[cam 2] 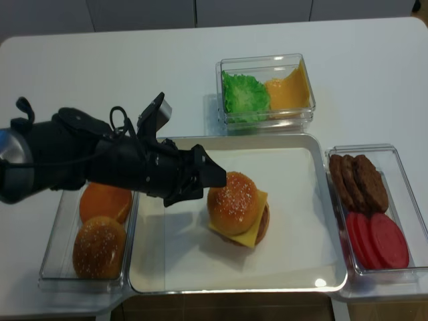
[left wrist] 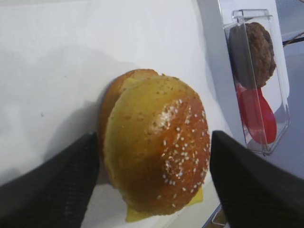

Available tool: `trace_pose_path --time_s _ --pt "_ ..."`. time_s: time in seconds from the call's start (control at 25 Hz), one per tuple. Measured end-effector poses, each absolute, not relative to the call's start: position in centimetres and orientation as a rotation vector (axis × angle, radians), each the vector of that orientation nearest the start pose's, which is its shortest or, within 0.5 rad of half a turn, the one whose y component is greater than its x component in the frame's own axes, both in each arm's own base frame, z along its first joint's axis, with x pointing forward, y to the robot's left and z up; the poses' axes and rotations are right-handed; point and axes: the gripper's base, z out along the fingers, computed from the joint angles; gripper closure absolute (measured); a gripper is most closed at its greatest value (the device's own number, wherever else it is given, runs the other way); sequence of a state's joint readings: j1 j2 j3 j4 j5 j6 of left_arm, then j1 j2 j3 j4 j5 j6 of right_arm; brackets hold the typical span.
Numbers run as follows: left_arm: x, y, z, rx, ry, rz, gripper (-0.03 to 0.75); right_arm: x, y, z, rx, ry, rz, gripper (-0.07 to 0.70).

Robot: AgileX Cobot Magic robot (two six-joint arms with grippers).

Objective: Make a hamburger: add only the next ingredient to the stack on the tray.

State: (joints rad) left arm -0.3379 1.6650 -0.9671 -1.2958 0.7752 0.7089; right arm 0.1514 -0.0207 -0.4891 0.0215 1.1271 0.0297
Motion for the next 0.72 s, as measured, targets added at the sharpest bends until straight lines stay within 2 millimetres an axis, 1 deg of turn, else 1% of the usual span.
trace_pose_path --time_s 0.12,0.72 --pt "28.73 -16.61 22.34 0.168 2.527 -1.259 0.180 -0.98 0.03 26.88 -0.130 2.100 0.135 0.276" --pt "28.04 -17.01 22.69 0.190 2.546 -1.379 0.180 -0.98 0.03 26.88 -0.130 2.100 0.135 0.276"
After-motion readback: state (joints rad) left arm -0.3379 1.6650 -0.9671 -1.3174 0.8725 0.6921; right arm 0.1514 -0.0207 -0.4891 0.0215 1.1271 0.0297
